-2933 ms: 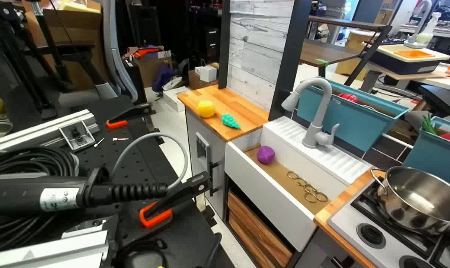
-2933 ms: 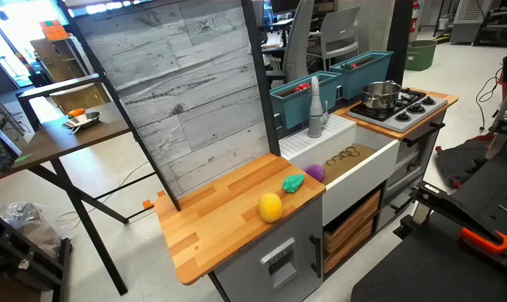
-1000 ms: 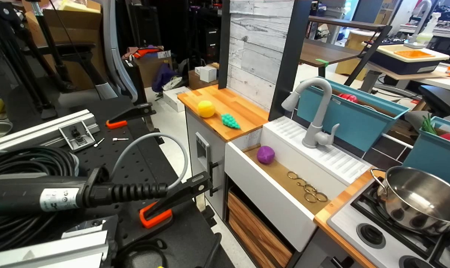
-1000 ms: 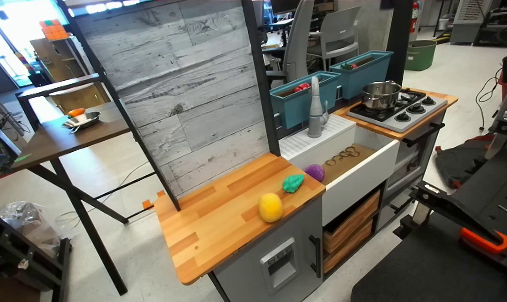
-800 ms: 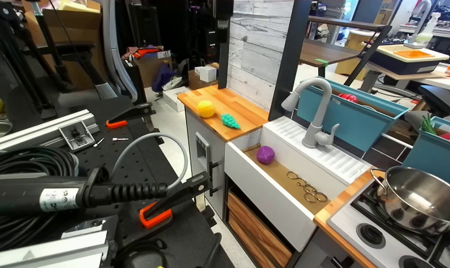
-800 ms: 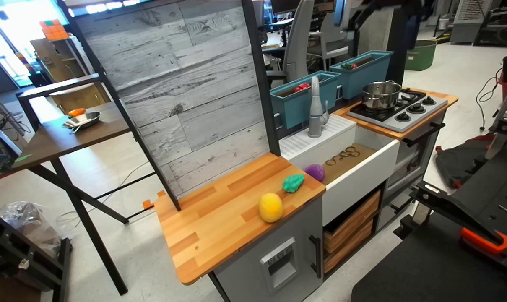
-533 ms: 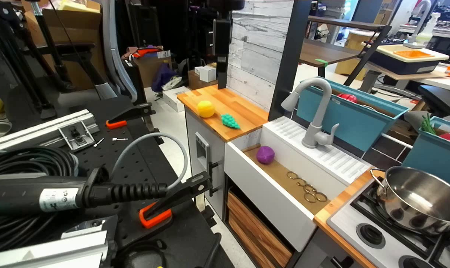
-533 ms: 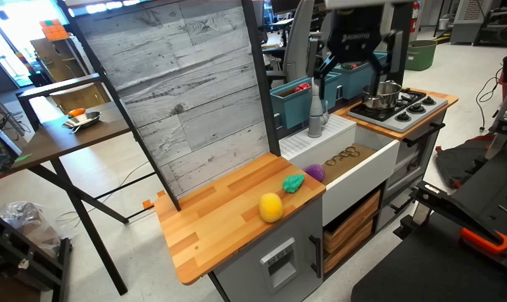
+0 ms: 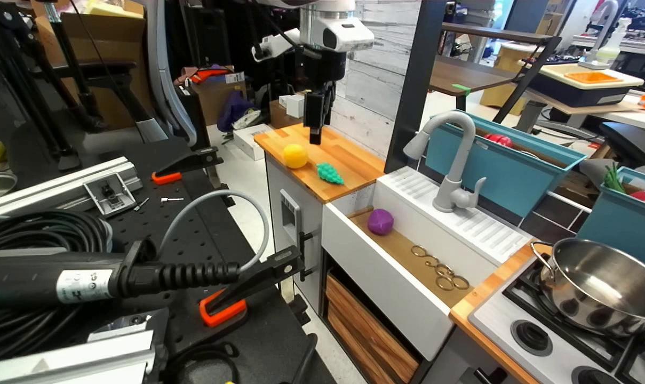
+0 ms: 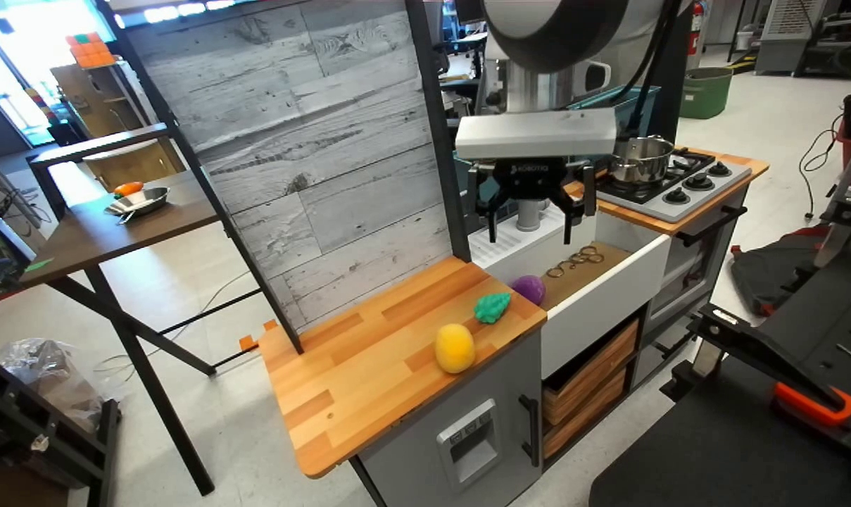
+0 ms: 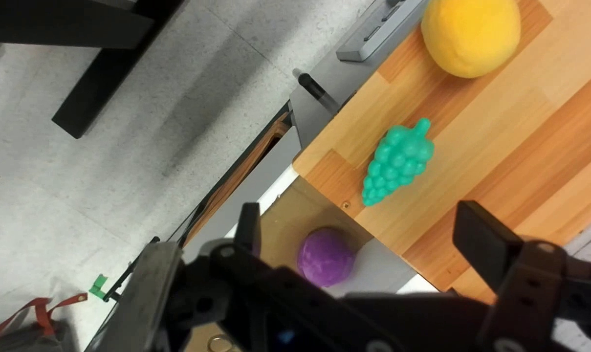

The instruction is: Move the green object to the left

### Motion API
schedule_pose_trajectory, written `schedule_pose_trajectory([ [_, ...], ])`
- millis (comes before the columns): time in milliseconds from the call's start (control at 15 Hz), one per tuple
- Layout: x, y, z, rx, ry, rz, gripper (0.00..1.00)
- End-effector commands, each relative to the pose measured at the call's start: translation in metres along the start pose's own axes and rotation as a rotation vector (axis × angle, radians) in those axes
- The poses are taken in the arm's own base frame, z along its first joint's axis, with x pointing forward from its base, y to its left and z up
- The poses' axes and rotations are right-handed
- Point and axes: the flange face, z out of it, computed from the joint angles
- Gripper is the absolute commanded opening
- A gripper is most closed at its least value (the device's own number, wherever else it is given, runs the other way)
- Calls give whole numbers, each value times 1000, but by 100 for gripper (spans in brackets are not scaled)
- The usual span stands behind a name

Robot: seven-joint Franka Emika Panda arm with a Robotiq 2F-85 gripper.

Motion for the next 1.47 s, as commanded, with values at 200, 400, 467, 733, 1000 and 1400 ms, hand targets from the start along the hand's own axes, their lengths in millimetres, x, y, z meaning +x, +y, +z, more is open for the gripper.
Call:
schedule_pose_trajectory([
  [200,7,-23,70,-31,26,50,100],
  [400,7,-29,99,-50,25,52,100],
  [467,7,-32,106,-51,24,55,100],
  [733,12,-49,120,-33,49,56,100],
  [1000,16,-67,122,-5,83,40,100],
  [1400,21,-66,148,-30,76,43,49],
])
